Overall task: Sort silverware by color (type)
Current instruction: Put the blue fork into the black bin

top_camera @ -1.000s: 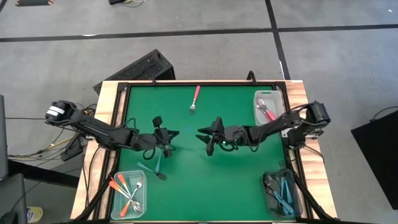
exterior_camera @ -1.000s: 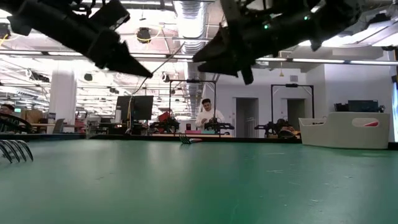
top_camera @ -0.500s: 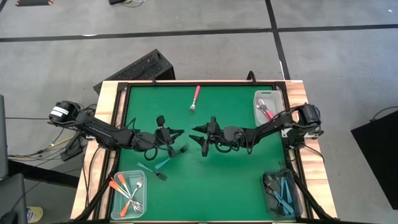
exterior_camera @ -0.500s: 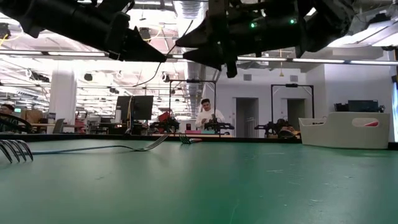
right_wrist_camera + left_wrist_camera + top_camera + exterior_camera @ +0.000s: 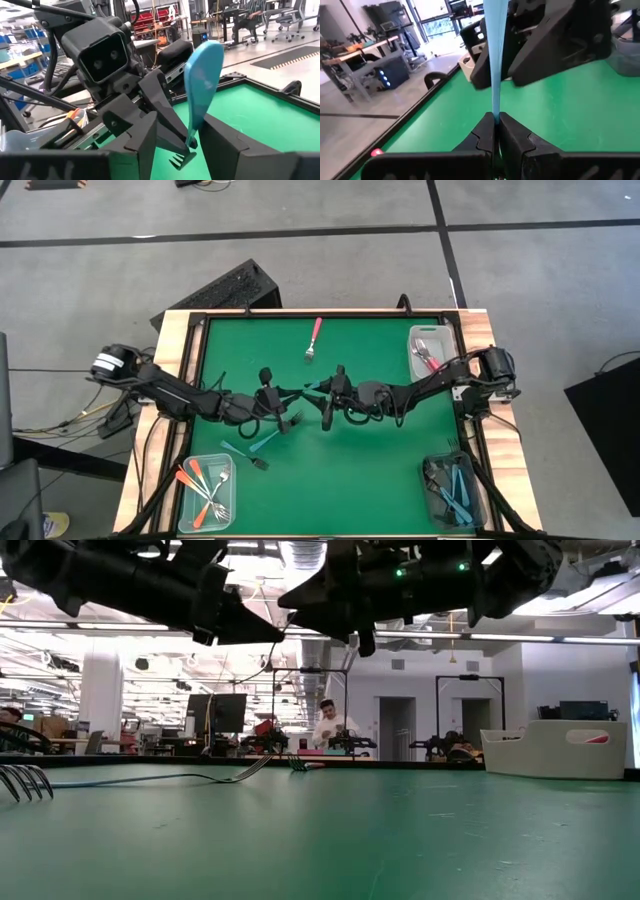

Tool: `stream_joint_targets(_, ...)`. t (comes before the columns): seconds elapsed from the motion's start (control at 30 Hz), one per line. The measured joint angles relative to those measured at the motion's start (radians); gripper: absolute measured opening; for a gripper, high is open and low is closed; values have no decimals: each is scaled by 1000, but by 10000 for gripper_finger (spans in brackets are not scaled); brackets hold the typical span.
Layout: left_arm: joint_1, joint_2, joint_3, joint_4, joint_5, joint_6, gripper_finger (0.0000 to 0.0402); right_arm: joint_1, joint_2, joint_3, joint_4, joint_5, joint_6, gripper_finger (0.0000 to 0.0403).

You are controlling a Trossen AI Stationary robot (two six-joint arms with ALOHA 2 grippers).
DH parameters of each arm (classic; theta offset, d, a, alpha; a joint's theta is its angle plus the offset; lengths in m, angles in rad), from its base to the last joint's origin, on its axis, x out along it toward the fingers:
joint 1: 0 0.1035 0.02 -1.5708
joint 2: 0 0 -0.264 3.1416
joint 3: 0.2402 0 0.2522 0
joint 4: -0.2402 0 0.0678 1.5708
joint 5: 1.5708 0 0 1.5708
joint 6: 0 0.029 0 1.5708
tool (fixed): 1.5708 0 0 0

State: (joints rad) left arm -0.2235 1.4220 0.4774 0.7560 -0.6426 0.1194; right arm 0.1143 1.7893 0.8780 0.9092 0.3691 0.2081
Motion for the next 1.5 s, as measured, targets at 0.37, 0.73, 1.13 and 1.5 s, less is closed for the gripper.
stream_joint_targets(0.37, 1, 5, 0, 13, 74, -22, 0, 1, 0, 0, -30, 3, -1, 38)
stream_joint_targets(0.73, 0, 4, 1, -32, 114, -85, 73, -8, -223, 0, -493, -24, -30, 17)
stream_joint_targets(1.13, -1, 4, 1, -428, 433, -264, 133, -14, -546, 77, -1296, -333, 290, 23)
stream_joint_targets(1.5, 0, 5, 0, -530, 389, -440, 133, 125, -552, 293, -1847, -377, 450, 22)
